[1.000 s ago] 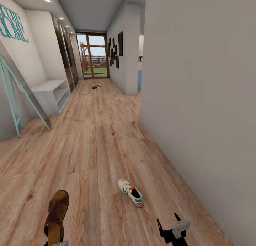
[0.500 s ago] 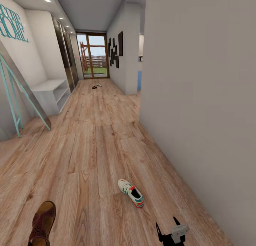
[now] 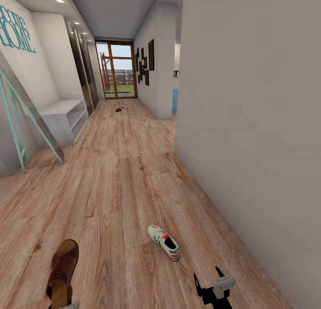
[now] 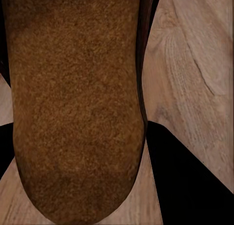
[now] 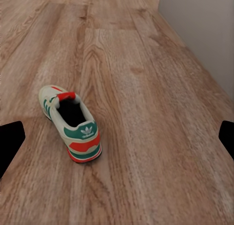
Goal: Pick up the two gym shoes and the two sandals from the corridor floor and place them onto the hallstand (shoe rack) in the corridor, making sure they are on the rack and not on the floor. Arrange them so the two gym shoes are next to each other and the two sandals are next to each other.
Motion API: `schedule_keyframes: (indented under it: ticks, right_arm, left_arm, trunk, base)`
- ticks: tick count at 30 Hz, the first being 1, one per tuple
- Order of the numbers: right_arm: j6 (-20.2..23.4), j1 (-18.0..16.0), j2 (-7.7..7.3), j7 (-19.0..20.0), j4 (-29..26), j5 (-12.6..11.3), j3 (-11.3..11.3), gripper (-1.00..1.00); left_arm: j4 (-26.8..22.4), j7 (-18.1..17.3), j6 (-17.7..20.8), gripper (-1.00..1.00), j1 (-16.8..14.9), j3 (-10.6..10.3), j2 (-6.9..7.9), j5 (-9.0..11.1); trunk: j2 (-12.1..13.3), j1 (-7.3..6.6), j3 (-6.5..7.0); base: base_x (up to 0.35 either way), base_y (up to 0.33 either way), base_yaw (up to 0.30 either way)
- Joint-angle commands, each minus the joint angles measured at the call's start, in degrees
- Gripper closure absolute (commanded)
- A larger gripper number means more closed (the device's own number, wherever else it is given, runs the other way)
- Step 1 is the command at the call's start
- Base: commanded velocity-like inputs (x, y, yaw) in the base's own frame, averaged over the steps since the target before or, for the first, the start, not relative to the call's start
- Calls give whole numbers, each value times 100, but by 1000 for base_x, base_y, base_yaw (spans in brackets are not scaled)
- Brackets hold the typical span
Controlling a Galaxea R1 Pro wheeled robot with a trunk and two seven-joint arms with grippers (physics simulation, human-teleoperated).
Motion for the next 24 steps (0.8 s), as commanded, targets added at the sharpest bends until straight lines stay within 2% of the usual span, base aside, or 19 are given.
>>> schedule_keyframes:
  ticks: [1,7,15,16,19,24]
  right_arm:
    - [22,-6,0,-43,-31,-20,48,-100]
    - [214,-13,-9,-34,-224,-14,50,-100]
    - [471,-15,-83,-2,-481,3,45,-100]
    - [2076,-17,-93,-1,-2396,3,45,-100]
    - [2128,-57,-154,3,-2461,5,46,-100]
    - [2155,-149,-282,11,-2500,6,48,-100]
  left_arm:
    - [3,5,4,100,-36,-7,-1,5]
    - [1,-7,192,100,-233,-8,-36,-130]
    - [-2,-23,448,100,-494,-14,-280,-351]
    - [-1,-23,1023,100,-1976,-14,-361,-666]
    - [-3,-24,1066,100,-2091,-16,-438,-675]
    - [1,-58,1084,100,-2146,-13,-484,-683]
  trunk:
    - [-2,-1,-5]
    - [-2,-1,-5]
    - [-2,-1,-5]
    - [-2,-1,-5]
    - [-2,-1,-5]
    - [-2,-1,-5]
  base:
    - [0,0,0]
    - [0,0,0]
    - [0,0,0]
    - [0,0,0]
    - [0,0,0]
    - [0,0,0]
